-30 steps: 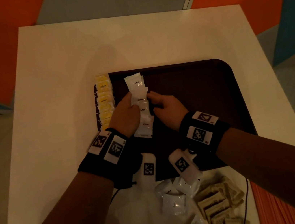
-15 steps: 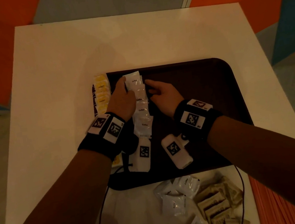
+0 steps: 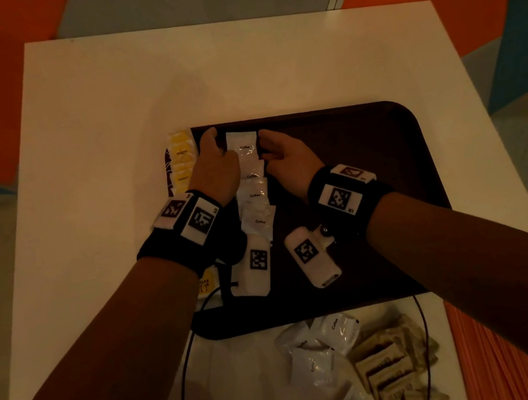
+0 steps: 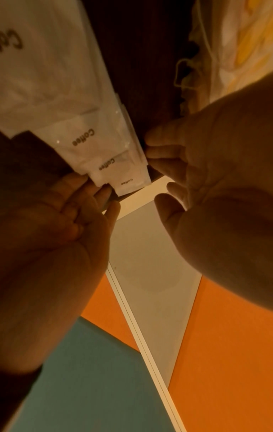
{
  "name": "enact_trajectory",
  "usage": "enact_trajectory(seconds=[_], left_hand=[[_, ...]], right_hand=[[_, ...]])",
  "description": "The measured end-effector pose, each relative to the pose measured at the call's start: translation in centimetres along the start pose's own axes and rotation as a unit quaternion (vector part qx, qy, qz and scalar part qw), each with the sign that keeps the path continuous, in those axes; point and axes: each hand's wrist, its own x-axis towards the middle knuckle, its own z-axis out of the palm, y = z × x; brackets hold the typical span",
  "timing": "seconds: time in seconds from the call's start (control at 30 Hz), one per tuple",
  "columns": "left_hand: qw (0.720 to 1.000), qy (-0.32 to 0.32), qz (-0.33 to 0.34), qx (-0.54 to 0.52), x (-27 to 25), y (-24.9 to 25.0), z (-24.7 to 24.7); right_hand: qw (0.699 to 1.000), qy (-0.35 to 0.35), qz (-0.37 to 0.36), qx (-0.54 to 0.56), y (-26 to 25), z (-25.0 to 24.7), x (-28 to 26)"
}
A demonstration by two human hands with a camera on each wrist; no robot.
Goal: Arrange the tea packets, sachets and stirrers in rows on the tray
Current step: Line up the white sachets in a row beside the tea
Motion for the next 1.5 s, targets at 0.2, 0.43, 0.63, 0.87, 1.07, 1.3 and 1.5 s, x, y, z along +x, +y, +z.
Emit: enact_trajectory(seconds=[0.2, 0.43, 0.63, 0.87, 1.07, 1.3, 1.5], left_hand=[[0.999, 0.013, -0.006, -0.051, 0.0, 0.4, 0.3], [0.997, -0.007, -0.003, -0.073, -0.4, 0.8, 0.1], [0.999, 0.013, 0.001, -0.046, -0.7, 1.0, -0.5], [0.997, -0.012, -0.054, -0.057, -2.7, 0.0, -0.5], [0.996, 0.004, -0.049, -0.070, -3.1, 0.1, 0.4], [0.993, 0.019, -0.035, -0.113, -3.3, 0.1, 0.6], [0.993, 0.005, -0.038, -0.113, -3.5, 0.2, 0.6]], right_hand=[[0.998, 0.017, 0.015, 0.053, 0.0, 0.7, 0.9], [1.000, 0.009, -0.003, 0.021, -0.1, 0.7, 1.1], [1.000, 0.013, 0.005, 0.012, -0.1, 0.5, 0.6], [0.999, 0.017, 0.030, -0.017, 1.4, -0.3, -0.7], [0.998, 0.008, 0.047, 0.039, 1.8, 0.5, -1.4], [0.998, 0.010, 0.022, 0.065, 1.4, 0.9, -1.7], [0.998, 0.010, 0.020, 0.061, 1.2, 0.5, -1.6]])
